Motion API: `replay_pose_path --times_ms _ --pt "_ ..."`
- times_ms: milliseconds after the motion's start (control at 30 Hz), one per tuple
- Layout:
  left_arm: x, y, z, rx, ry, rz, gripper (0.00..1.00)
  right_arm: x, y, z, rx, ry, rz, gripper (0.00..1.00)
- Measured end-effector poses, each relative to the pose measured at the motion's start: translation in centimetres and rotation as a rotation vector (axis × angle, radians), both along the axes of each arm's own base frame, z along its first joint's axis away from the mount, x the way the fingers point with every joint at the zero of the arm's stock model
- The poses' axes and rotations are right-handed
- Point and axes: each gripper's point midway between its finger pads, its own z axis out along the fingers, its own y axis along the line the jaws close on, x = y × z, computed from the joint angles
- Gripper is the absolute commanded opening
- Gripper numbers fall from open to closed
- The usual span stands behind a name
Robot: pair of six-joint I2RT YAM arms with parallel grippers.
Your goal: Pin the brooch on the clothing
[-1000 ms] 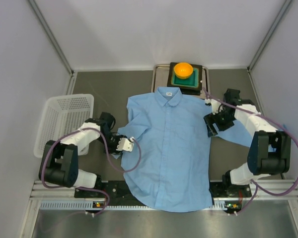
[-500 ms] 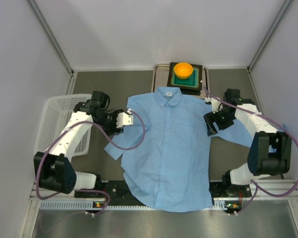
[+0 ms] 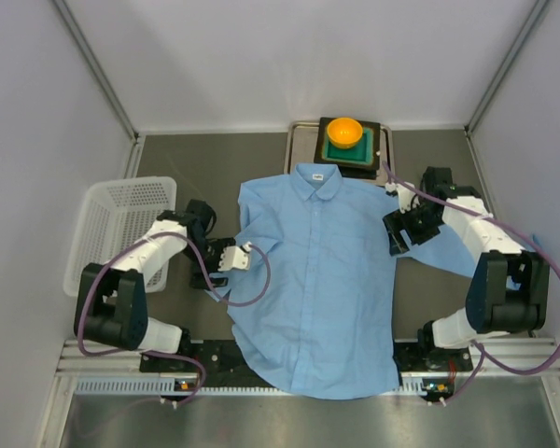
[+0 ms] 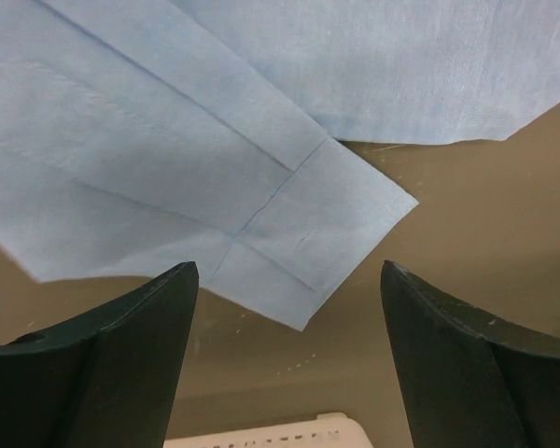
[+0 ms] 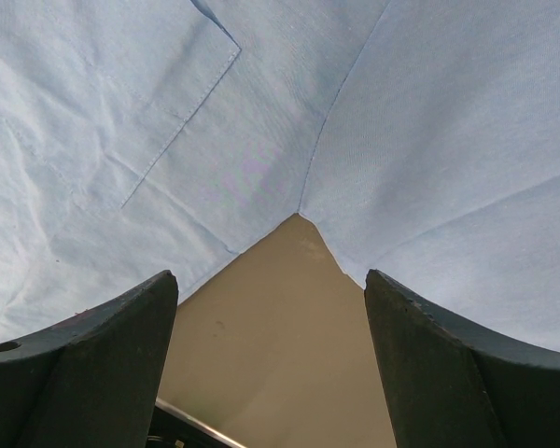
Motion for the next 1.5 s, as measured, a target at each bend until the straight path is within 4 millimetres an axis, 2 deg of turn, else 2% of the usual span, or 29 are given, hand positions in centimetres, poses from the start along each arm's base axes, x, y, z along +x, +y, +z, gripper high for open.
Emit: replay_pose_path --times_ms 167,233,367,400,467,500,600,800,900,933,967,1033,1100,1167,1267,1367,1500 --pt "-1.6 1.0 -3.1 0.066 0.018 -0.060 0.84 -0.1 0.0 0.0 0.000 0.003 0.000 0.80" --pt "-1.5 1.1 -3.5 0.082 -0.005 -0.089 0.83 -0.1 0.0 0.0 -0.001 0.004 0.000 0.80" --pt "-0.9 1.2 -3.9 0.099 -0.042 -0.117 0.61 -0.1 0.0 -0.1 -0.001 0.006 -0.001 0.80" --pt "-0.7 1.1 -4.0 0.102 -0.048 -0.118 0.48 -0.1 0.0 -0.1 -0.001 0.006 0.000 0.80" --pt "-0.2 1.1 -4.1 0.105 -0.059 -0.115 0.34 -0.1 0.0 -0.1 -0.002 0.008 -0.001 0.80" --pt "0.1 1.1 -4.2 0.108 -0.064 -0.114 0.19 -0.1 0.0 -0.1 -0.002 0.008 -0.001 0.80" --pt "0.7 1.0 -4.2 0.112 -0.082 -0.108 0.00 -0.1 -0.1 -0.1 -0.005 0.009 -0.001 0.80" --pt "0.6 0.6 -2.9 0.095 -0.028 -0.030 0.00 -0.1 -0.1 -0.1 -0.007 0.009 -0.002 0.79" --pt "1.3 -0.3 0.5 0.026 0.033 0.091 0.00 0.0 -0.1 0.1 -0.005 0.004 -0.002 0.79" --pt "2.7 -1.1 2.8 -0.029 0.026 0.153 0.00 0.0 0.0 0.1 -0.003 0.004 -0.001 0.79" --pt "4.4 -0.8 4.8 -0.068 -0.001 0.231 0.00 0.0 0.0 0.1 -0.002 0.004 -0.001 0.79" --pt "8.5 -0.6 10.6 -0.186 -0.078 0.413 0.00 0.1 0.0 0.2 0.002 0.003 -0.001 0.79" --pt "11.8 0.9 16.1 -0.287 -0.174 0.592 0.00 0.1 0.1 0.3 0.006 0.001 0.001 0.79" --pt "13.5 3.0 20.0 -0.347 -0.244 0.767 0.00 0.1 0.2 0.3 0.010 0.001 0.002 0.79" --pt "14.6 6.3 23.2 -0.384 -0.309 1.018 0.00 0.1 0.3 0.3 0.014 0.001 0.003 0.79" --pt "15.0 9.3 24.9 -0.385 -0.372 1.229 0.00 0.1 0.3 0.4 0.016 -0.002 0.004 0.79" --pt "14.8 14.5 26.6 -0.296 -0.565 1.507 0.00 0.1 0.3 0.7 0.017 -0.014 0.006 0.79"
